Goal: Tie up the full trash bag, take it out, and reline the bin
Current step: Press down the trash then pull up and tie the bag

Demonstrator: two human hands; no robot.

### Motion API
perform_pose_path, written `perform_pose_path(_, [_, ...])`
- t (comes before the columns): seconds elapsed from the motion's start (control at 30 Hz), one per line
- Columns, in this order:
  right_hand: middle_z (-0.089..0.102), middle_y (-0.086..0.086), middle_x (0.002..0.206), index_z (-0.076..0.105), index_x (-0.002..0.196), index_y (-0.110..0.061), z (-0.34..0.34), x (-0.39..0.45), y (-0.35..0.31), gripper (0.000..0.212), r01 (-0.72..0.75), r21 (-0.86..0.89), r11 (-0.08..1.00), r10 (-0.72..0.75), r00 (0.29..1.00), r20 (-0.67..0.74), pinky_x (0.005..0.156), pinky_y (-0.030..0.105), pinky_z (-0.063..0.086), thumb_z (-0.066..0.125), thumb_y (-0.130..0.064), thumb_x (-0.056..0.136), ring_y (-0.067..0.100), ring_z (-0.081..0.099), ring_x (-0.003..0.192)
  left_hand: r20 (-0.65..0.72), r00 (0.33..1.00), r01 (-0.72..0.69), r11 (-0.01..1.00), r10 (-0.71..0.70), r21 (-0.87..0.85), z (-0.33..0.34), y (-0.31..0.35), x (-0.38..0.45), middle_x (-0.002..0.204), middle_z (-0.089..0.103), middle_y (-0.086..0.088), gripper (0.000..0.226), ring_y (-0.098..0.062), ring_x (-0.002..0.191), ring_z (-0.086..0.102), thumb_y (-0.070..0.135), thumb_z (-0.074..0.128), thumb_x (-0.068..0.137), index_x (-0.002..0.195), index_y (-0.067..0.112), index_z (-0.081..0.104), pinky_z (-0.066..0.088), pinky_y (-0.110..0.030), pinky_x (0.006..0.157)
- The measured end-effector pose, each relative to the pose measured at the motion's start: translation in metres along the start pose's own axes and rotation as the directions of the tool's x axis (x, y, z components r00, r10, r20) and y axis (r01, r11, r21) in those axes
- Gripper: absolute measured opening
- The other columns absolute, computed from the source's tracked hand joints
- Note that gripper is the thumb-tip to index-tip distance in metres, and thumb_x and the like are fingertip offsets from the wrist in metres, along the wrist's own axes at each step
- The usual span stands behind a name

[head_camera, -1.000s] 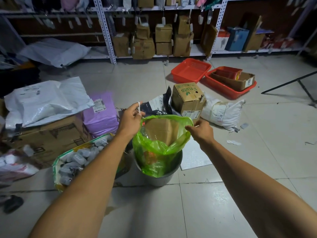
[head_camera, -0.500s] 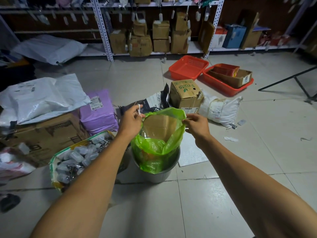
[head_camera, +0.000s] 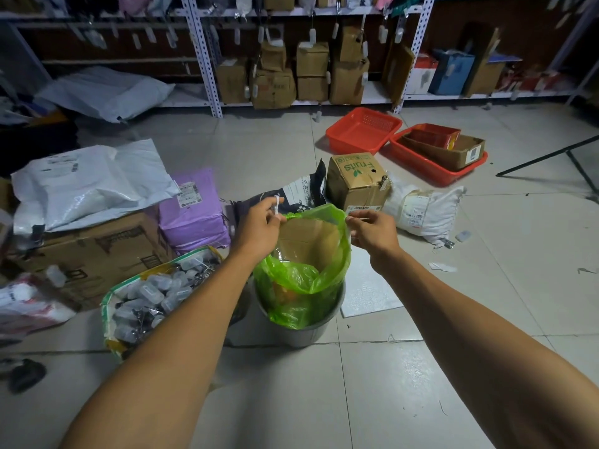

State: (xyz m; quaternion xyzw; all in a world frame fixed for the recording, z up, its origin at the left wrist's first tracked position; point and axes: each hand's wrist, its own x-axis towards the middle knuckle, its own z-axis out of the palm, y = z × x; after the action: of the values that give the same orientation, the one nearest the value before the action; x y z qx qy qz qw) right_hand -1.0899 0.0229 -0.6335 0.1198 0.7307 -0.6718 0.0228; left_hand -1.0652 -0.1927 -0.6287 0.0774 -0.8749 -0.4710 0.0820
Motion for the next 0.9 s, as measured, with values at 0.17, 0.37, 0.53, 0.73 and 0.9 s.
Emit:
perform_pose_path(0.17, [0.065, 0.015, 0.087, 0.064, 0.083, -0.015, -0.003, 0.002, 0.001, 0.007, -0.058, -0.207, 0.977, 0.076, 0.994, 0.083, 0.070, 0.040, 0.056, 0.065, -0.018, 0.089, 0.027, 0.062, 0.075, -0.006, 1.000, 0.002, 1.000, -0.002, 0.022, -0.002, 0.006, 0.000, 0.105, 0.072, 0.004, 0.039, -0.021, 0.079, 0.068, 0.012, 0.045, 0.100, 0.137, 0.023, 0.051, 0.056, -0.040, 0.065])
perform_pose_path(0.37, [0.063, 0.011, 0.075, 0.069, 0.077, -0.009, -0.018, -0.006, 0.005, 0.015, -0.090, -0.374, 0.923, 0.147, 0.981, 0.127, 0.066, 0.034, 0.051, 0.066, -0.019, 0.087, 0.022, 0.059, 0.068, -0.006, 1.000, 0.010, 1.000, -0.010, 0.019, -0.001, 0.007, 0.001, 0.107, 0.071, 0.003, 0.039, -0.017, 0.076, 0.065, 0.011, 0.046, 0.100, 0.137, 0.022, 0.051, 0.052, -0.035, 0.060])
perform_pose_path(0.53, [0.060, 0.010, 0.071, 0.070, 0.081, -0.004, -0.020, -0.008, -0.006, 0.013, -0.070, -0.305, 0.950, 0.119, 0.982, 0.145, 0.062, 0.030, 0.053, 0.071, -0.016, 0.085, 0.021, 0.058, 0.064, -0.008, 1.000, -0.015, 1.000, 0.015, 0.005, 0.004, 0.009, 0.001, 0.106, 0.071, 0.000, 0.038, -0.001, 0.055, 0.046, 0.008, 0.046, 0.100, 0.135, 0.020, 0.053, 0.035, -0.019, 0.046])
perform_pose_path(0.73, [0.054, 0.008, 0.068, 0.066, 0.074, -0.011, -0.009, -0.015, -0.029, 0.013, -0.012, -0.127, 0.992, 0.040, 0.975, 0.220, 0.057, 0.024, 0.049, 0.070, -0.005, 0.084, 0.016, 0.050, 0.060, -0.035, 0.998, -0.049, 0.999, 0.050, 0.011, 0.001, 0.015, 0.003, 0.096, 0.073, 0.004, 0.034, -0.014, 0.088, 0.065, 0.011, 0.048, 0.098, 0.129, 0.020, 0.059, 0.056, -0.035, 0.083])
perform_pose_path(0.9, [0.056, 0.010, 0.076, 0.065, 0.075, -0.013, -0.002, -0.012, -0.054, 0.014, 0.006, 0.025, 1.000, -0.010, 0.983, 0.181, 0.065, 0.029, 0.047, 0.068, -0.004, 0.085, 0.017, 0.049, 0.066, -0.035, 0.997, -0.062, 0.998, 0.062, 0.005, -0.008, 0.023, 0.007, 0.092, 0.071, 0.005, 0.034, -0.016, 0.095, 0.065, 0.012, 0.045, 0.100, 0.128, 0.022, 0.060, 0.051, -0.028, 0.076])
